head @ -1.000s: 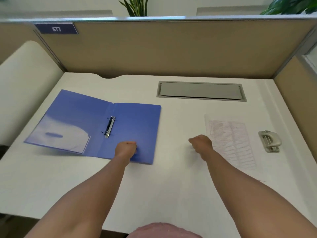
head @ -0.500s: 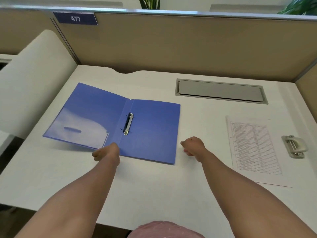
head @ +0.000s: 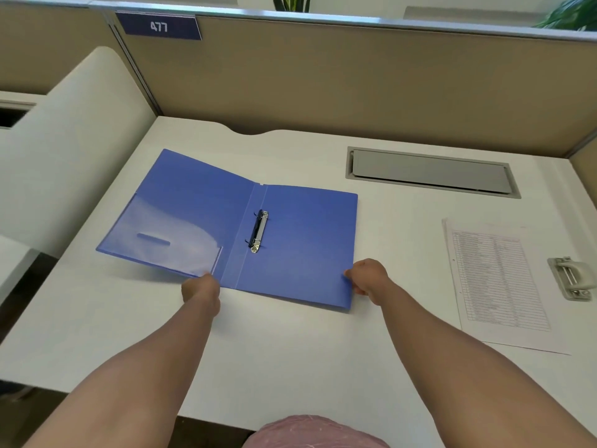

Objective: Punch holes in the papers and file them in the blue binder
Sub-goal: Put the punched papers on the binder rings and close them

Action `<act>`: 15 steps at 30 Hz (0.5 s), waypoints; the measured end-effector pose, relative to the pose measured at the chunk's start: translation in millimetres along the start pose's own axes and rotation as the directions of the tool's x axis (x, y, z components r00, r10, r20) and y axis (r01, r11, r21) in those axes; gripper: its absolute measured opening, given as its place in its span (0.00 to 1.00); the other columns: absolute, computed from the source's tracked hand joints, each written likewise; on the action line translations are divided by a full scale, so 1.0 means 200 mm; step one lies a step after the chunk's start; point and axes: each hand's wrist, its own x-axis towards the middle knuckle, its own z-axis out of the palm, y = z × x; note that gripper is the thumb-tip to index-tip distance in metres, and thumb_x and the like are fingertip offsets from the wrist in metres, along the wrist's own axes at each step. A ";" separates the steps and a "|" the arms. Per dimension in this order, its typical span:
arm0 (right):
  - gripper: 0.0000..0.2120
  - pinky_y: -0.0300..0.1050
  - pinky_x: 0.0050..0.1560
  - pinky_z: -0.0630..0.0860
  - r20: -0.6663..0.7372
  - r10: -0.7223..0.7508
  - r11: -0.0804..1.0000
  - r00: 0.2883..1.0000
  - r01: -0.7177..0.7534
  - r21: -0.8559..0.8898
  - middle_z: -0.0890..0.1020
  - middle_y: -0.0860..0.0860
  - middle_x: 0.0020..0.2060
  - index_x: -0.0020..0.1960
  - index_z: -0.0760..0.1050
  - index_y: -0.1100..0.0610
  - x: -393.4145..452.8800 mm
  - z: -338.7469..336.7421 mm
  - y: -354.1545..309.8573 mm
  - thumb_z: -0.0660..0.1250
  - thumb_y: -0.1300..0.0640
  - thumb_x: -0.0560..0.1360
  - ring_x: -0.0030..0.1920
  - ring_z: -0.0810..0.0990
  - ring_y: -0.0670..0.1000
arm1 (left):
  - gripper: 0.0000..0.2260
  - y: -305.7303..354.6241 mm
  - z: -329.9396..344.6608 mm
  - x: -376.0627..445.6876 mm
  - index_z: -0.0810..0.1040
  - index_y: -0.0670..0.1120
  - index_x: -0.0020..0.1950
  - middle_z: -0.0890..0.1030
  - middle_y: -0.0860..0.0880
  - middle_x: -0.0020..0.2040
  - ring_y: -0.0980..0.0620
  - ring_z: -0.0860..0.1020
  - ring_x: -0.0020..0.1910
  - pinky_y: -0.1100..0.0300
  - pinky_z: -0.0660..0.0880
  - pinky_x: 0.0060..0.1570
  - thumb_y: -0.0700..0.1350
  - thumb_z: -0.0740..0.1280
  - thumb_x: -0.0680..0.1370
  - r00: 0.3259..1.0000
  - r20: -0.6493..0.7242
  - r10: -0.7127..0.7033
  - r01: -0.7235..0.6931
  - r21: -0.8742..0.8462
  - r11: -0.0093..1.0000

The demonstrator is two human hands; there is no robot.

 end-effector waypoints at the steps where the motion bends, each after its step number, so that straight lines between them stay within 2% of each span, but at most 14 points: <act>1: 0.05 0.47 0.39 0.71 -0.001 -0.006 1.000 1.000 0.006 -0.012 0.76 0.56 0.36 0.35 0.71 0.59 0.01 0.01 0.01 0.65 0.63 0.69 0.37 0.73 0.55 | 0.18 -0.01 0.00 0.01 0.71 0.38 0.69 0.76 0.40 0.67 0.41 0.77 0.61 0.54 0.74 0.56 0.44 0.62 0.81 1.000 -0.014 -0.011 0.012 0.042 0.999; 2: 0.01 0.47 0.40 0.72 -0.009 -0.017 1.000 1.000 0.017 -0.021 0.77 0.56 0.38 0.37 0.74 0.60 0.02 0.01 0.01 0.64 0.63 0.68 0.38 0.73 0.55 | 0.16 -0.01 -0.02 0.02 0.73 0.39 0.67 0.78 0.42 0.64 0.40 0.78 0.60 0.53 0.74 0.57 0.45 0.64 0.81 1.000 -0.013 0.009 -0.009 0.036 0.999; 4: 0.04 0.46 0.40 0.71 -0.031 -0.025 0.999 0.999 0.025 -0.022 0.78 0.55 0.39 0.40 0.76 0.62 0.03 0.02 0.01 0.64 0.64 0.67 0.38 0.73 0.55 | 0.14 -0.03 -0.03 0.04 0.76 0.41 0.64 0.80 0.44 0.60 0.41 0.79 0.58 0.53 0.73 0.56 0.45 0.65 0.80 0.998 0.011 0.056 -0.056 0.048 0.997; 10: 0.06 0.45 0.39 0.68 -0.113 -0.069 0.998 0.991 0.068 -0.007 0.75 0.53 0.38 0.39 0.74 0.56 0.02 -0.05 -0.01 0.64 0.66 0.68 0.38 0.70 0.54 | 0.12 -0.01 -0.02 0.02 0.75 0.42 0.64 0.79 0.46 0.56 0.45 0.77 0.49 0.55 0.74 0.52 0.42 0.66 0.81 0.984 0.098 0.152 -0.155 0.029 0.987; 13: 0.06 0.45 0.39 0.69 -0.175 -0.076 0.997 0.982 0.070 -0.040 0.76 0.53 0.39 0.42 0.78 0.60 0.04 -0.13 0.01 0.64 0.65 0.69 0.38 0.70 0.53 | 0.10 -0.01 0.04 -0.02 0.74 0.42 0.61 0.78 0.45 0.53 0.45 0.77 0.47 0.54 0.74 0.50 0.42 0.66 0.81 0.973 0.144 0.178 -0.187 0.048 0.981; 15: 0.05 0.45 0.39 0.69 -0.201 -0.078 0.996 0.977 0.068 -0.057 0.76 0.53 0.39 0.41 0.77 0.57 0.05 -0.21 0.03 0.64 0.65 0.69 0.37 0.71 0.53 | 0.07 -0.02 0.10 -0.05 0.73 0.43 0.58 0.78 0.45 0.52 0.46 0.77 0.46 0.54 0.73 0.48 0.43 0.65 0.81 0.969 0.167 0.183 -0.195 0.060 0.979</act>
